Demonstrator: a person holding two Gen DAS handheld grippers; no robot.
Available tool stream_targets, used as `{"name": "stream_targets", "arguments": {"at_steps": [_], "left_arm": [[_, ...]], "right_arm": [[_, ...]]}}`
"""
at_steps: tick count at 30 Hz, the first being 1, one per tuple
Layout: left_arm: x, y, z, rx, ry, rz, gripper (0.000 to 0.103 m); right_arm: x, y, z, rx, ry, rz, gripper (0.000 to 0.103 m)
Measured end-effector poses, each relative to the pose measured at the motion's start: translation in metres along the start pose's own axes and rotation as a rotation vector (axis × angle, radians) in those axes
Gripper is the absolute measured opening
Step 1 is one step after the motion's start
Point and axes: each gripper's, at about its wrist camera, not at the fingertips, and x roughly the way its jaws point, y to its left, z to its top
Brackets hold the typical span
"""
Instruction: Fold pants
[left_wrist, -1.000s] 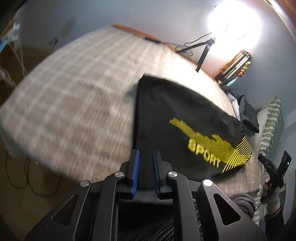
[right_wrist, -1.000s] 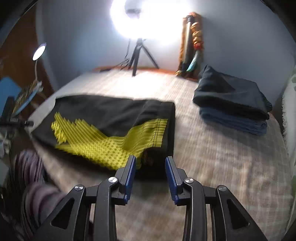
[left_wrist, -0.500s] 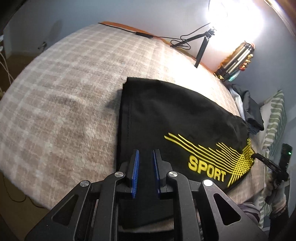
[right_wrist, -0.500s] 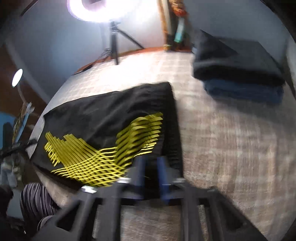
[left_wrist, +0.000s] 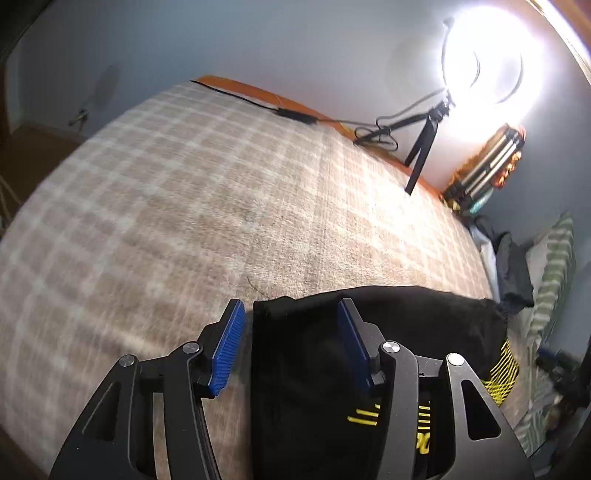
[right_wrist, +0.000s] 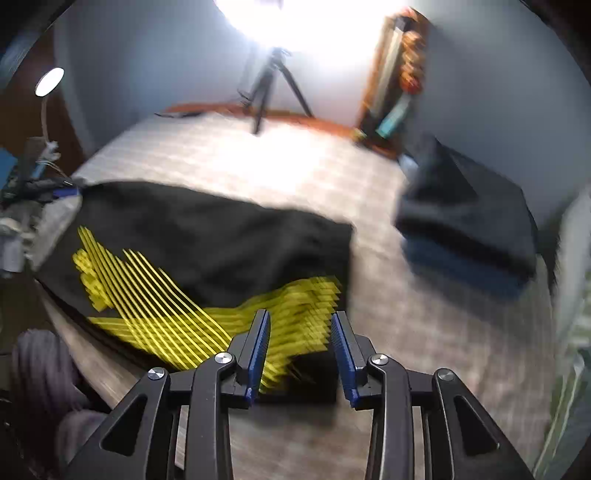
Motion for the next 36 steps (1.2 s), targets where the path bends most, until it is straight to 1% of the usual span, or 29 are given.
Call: {"name": "stream_targets", "arguments": {"at_steps": [2, 3, 4, 7, 9, 10, 13, 15, 17, 19, 20, 21, 22, 23, 24, 25, 26, 27, 28, 29, 30, 32, 34, 35, 36], "left_arm": [[0.004, 0.002, -0.001, 0.008, -0.003, -0.021, 0.027], [0.005, 0.003, -0.003, 0.015, -0.006, -0.031, 0.011], [0.004, 0.003, -0.004, 0.025, -0.011, -0.036, 0.008], [0.003, 0.003, -0.012, 0.069, 0.000, -0.058, 0.005], [0.002, 0.003, -0.017, 0.096, 0.012, -0.062, 0.005], [0.001, 0.003, -0.019, 0.102, 0.016, -0.066, 0.004], [-0.004, 0.004, -0.026, 0.119, 0.025, -0.078, 0.003], [-0.005, 0.001, -0.032, 0.142, 0.037, -0.087, 0.003], [-0.003, -0.002, -0.037, 0.165, 0.056, -0.084, 0.003], [-0.004, -0.003, -0.039, 0.167, 0.065, -0.102, 0.003], [-0.007, -0.002, -0.039, 0.160, 0.059, -0.109, 0.003], [-0.011, 0.000, -0.036, 0.148, 0.048, -0.119, 0.003], [-0.016, 0.002, -0.033, 0.136, 0.036, -0.126, 0.003], [-0.020, 0.005, -0.029, 0.123, 0.021, -0.131, 0.003], [-0.026, 0.008, -0.024, 0.111, 0.006, -0.135, 0.003], [-0.030, 0.011, -0.020, 0.103, -0.005, -0.138, 0.003], [-0.034, 0.015, -0.013, 0.093, -0.021, -0.138, 0.003], [-0.036, 0.018, -0.010, 0.090, -0.030, -0.137, 0.003], [-0.037, 0.020, -0.005, 0.087, -0.037, -0.134, 0.003], [-0.038, 0.022, 0.000, 0.081, -0.046, -0.127, 0.003], [-0.038, 0.024, 0.004, 0.074, -0.054, -0.127, 0.003], [-0.037, 0.024, 0.011, 0.069, -0.064, -0.134, 0.003], [-0.031, 0.018, 0.017, 0.089, -0.071, -0.135, 0.004], [-0.028, 0.018, 0.018, 0.095, -0.064, -0.139, 0.004], [-0.020, 0.015, 0.021, 0.101, -0.042, -0.149, 0.004]], "right_arm": [[0.001, 0.013, 0.019, -0.028, -0.019, 0.032, 0.037], [0.003, 0.019, 0.027, -0.040, -0.025, 0.045, 0.037], [0.007, 0.027, 0.040, -0.053, -0.033, 0.066, 0.037], [0.019, 0.052, 0.068, -0.084, -0.049, 0.127, 0.037], [0.033, 0.076, 0.094, -0.125, -0.056, 0.192, 0.037], [0.038, 0.086, 0.100, -0.140, -0.055, 0.214, 0.037], [0.068, 0.122, 0.126, -0.197, -0.043, 0.285, 0.037], [0.095, 0.148, 0.144, -0.207, -0.013, 0.356, 0.037], [0.118, 0.171, 0.155, -0.219, 0.018, 0.414, 0.037], [0.137, 0.192, 0.163, -0.235, 0.035, 0.433, 0.037], [0.150, 0.206, 0.167, -0.262, 0.054, 0.459, 0.042], [0.160, 0.216, 0.168, -0.280, 0.072, 0.476, 0.051], [0.170, 0.226, 0.169, -0.293, 0.093, 0.492, 0.055], [0.178, 0.233, 0.172, -0.298, 0.102, 0.501, 0.057], [0.183, 0.237, 0.171, -0.302, 0.111, 0.517, 0.056], [0.188, 0.241, 0.170, -0.307, 0.121, 0.532, 0.052], [0.190, 0.245, 0.167, -0.317, 0.126, 0.550, 0.031], [0.190, 0.247, 0.165, -0.327, 0.129, 0.559, 0.016], [0.188, 0.249, 0.162, -0.339, 0.123, 0.562, 0.013], [0.183, 0.252, 0.158, -0.357, 0.105, 0.563, 0.003], [0.177, 0.255, 0.153, -0.379, 0.094, 0.566, 0.000], [0.167, 0.260, 0.145, -0.417, 0.073, 0.560, 0.000], [0.156, 0.265, 0.135, -0.449, 0.069, 0.563, 0.000], [0.153, 0.268, 0.130, -0.467, 0.076, 0.566, 0.000], [0.152, 0.269, 0.128, -0.480, 0.073, 0.552, 0.000]]}}
